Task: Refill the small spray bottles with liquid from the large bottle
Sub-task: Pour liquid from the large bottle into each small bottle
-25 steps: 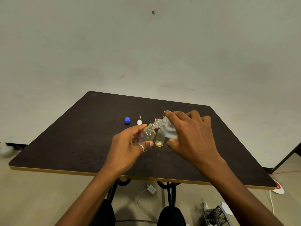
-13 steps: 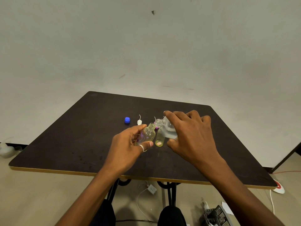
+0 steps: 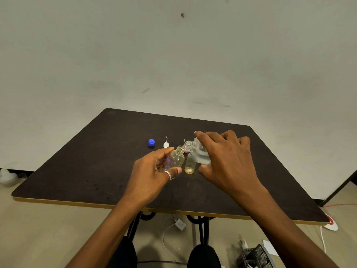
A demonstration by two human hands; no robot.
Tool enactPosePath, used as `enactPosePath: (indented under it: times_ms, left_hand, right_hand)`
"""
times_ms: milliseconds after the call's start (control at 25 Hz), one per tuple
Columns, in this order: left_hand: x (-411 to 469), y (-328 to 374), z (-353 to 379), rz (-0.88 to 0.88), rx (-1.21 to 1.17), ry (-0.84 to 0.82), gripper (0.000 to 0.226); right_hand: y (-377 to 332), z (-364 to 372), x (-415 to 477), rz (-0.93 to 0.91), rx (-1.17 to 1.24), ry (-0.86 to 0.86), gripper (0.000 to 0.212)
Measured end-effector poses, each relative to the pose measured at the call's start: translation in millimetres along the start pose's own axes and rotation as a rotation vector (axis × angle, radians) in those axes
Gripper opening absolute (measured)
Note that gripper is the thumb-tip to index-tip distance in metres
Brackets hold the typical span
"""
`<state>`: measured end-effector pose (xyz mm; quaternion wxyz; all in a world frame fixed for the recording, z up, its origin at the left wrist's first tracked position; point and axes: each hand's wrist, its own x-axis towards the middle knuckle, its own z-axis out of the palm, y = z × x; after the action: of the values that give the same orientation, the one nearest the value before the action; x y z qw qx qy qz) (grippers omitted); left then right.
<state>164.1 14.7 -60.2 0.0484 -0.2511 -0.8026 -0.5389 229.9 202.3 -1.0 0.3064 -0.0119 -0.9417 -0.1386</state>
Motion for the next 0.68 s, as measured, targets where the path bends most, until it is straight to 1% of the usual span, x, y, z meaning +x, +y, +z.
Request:
enactPosePath:
  times_ms: [680]
  left_hand:
    - [-1.0, 0.9, -1.9, 0.005, -0.028, 0.027, 0.064]
  right_hand:
    - [-0.6, 1.2, 2.4, -0.009, -0.010, 0.006, 0.077]
